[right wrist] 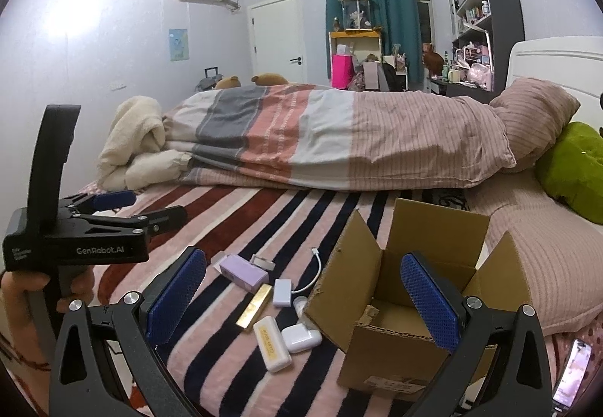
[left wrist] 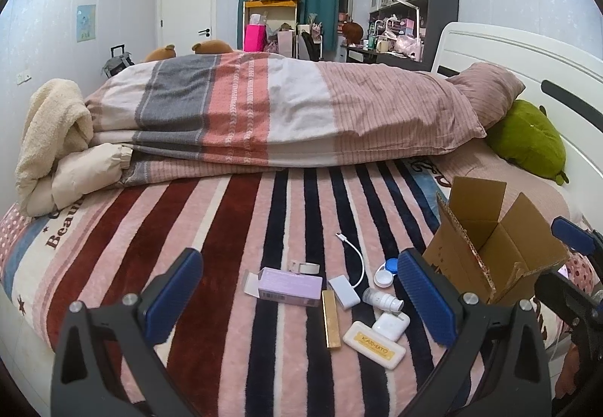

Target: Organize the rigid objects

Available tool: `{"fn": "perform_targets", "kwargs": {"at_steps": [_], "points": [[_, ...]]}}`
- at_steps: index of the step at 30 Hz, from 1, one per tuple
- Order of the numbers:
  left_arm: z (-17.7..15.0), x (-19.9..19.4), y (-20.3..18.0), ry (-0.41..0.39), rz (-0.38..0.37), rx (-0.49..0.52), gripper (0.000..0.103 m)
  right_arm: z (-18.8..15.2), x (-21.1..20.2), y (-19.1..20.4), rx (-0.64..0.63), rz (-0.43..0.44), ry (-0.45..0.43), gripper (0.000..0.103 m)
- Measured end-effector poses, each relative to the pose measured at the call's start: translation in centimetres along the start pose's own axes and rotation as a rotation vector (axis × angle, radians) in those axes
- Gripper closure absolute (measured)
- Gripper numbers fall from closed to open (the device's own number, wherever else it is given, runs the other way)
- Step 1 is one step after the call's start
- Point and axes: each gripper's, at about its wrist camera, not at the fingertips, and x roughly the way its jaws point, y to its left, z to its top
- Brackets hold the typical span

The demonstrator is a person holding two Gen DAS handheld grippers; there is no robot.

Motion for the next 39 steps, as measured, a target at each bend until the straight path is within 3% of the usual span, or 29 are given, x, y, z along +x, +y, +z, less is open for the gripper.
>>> {"fn": "perform_targets", "kwargs": {"at_steps": [6,9,12,14,17,18,24,30,32,34,39], "points": [[-0.2,0.5,2.5,-0.017,-0.012,-0.02,0.0,0.1,-1.4,2.6,-0.082,-0.029,-0.065,0.0],[-0.6,1.0,4.1,-0.025,0.005,-0.036,0.0,-0.2,-1.2,4.8,-0.137,0.005,-0.091,0.0],[-1.4,2.3,5.8,-0.022,0.056,-0.05,0.0,-1.7,-0.1,7.4,-0.225,0.048,-0.092,0.009],[-2.2,3.5,7.0,-0.002,0.072,-0.062,0.0,-3.3,1.4,8.7,-0.241,0.121,-0.052,0.014],[-3.8,5.2,8.3,0.036,0.072,-0.067,0.0,-6.3,4.7,9.4,-0.195,0.185,0.05,0.031],[-4.4,5.9,8.7,0.053,0.071,-0.065,0.0,-7.8,6.2,9.3,-0.182,0.175,0.095,0.037],[-7.2,8.1,9.6,0.07,0.074,-0.055,0.001,-13.4,12.1,6.6,-0.101,0.053,0.253,0.042],[-8.1,8.4,9.4,0.074,0.087,-0.003,0.001,-14.8,14.4,4.9,-0.095,-0.056,0.272,0.045],[-8.3,8.3,9.8,0.079,0.05,-0.019,0.001,-14.8,14.8,4.5,-0.082,-0.033,0.291,0.046],[-8.3,8.2,10.1,0.087,0.01,-0.04,0.001,-14.7,14.7,4.5,-0.087,-0.007,0.308,0.058],[-8.3,7.8,10.7,0.101,-0.028,-0.059,0.001,-14.7,14.6,5.1,-0.089,0.156,0.396,0.06]]}}
